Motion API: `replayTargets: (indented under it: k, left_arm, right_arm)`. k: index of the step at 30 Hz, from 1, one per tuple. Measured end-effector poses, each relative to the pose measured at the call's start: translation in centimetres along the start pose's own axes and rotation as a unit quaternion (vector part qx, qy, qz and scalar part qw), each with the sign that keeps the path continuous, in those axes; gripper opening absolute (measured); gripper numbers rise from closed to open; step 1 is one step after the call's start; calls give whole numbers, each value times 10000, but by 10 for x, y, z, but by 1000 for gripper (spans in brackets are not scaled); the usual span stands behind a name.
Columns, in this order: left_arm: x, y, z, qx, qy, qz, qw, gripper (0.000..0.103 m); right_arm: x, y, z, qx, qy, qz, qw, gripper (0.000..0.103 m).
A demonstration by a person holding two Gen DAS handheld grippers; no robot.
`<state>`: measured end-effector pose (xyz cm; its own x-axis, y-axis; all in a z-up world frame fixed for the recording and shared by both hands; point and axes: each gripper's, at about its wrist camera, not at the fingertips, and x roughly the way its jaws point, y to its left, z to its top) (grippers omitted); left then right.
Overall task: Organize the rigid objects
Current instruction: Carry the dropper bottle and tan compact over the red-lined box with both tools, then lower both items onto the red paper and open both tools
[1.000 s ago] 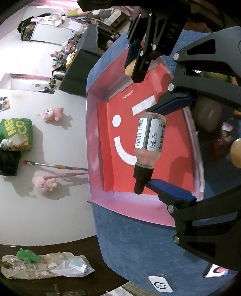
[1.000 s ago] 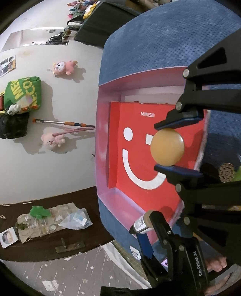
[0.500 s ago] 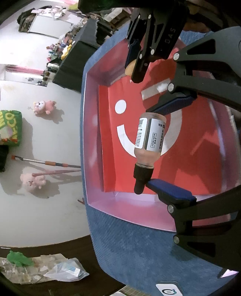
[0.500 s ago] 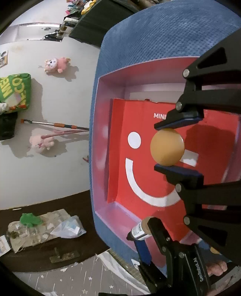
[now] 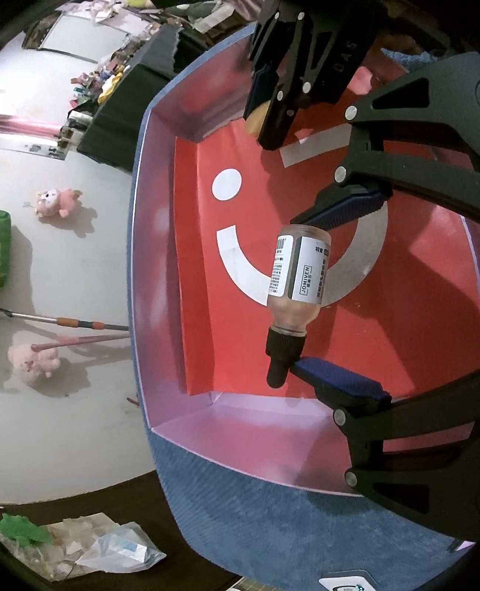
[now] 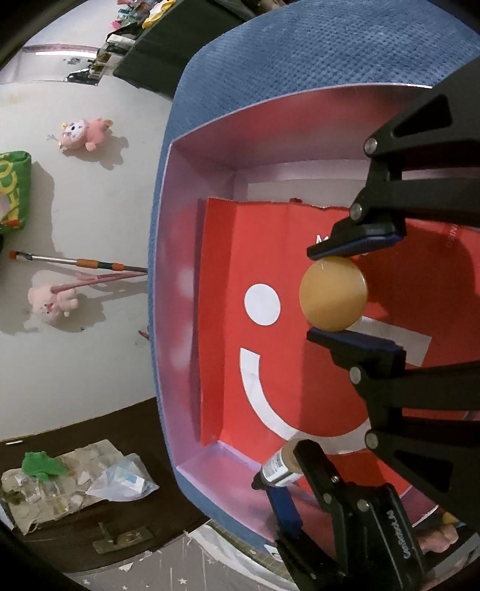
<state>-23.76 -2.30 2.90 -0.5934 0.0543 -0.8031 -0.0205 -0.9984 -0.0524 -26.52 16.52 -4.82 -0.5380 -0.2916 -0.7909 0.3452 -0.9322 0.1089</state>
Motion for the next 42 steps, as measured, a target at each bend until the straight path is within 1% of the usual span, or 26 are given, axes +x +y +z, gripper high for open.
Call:
replayTargets:
  k: [3,6,12,14,28,36,41,42]
  left_arm:
    - [8,-1,2,47,232,141,9996,67]
    - [17,-1,1,44,495,108,9987,67]
    - [25,-1,1,18,673,120,9977,68]
    - [23,-4,0,59,623,185,9979,68]
    - [22,-1,-1,-29,624,131,9980,69]
    - [22,-5,2,23,662,119,9977,76]
    - [22,-3,3,12,665,109,9977,76]
    - [22,-3,3,14,667,106,9977,77]
  right_arm:
    - [3,0,0,-5,117,-69,9999,40]
    - [7,-1,0,40,235,-94,9997,40]
    - [11,-1,1,4,371,-150,9992,40]
    - [12,-1,1,6,376,-161,9992,40]
    - [13,-3,1,45,353,-111,9993,40]
    - [12,-4,2,76,348,-61,9993,42]
    - [12,-3,3,69,355,-24,9993,47]
    - [11,-3,3,68,351,-21,9994,52]
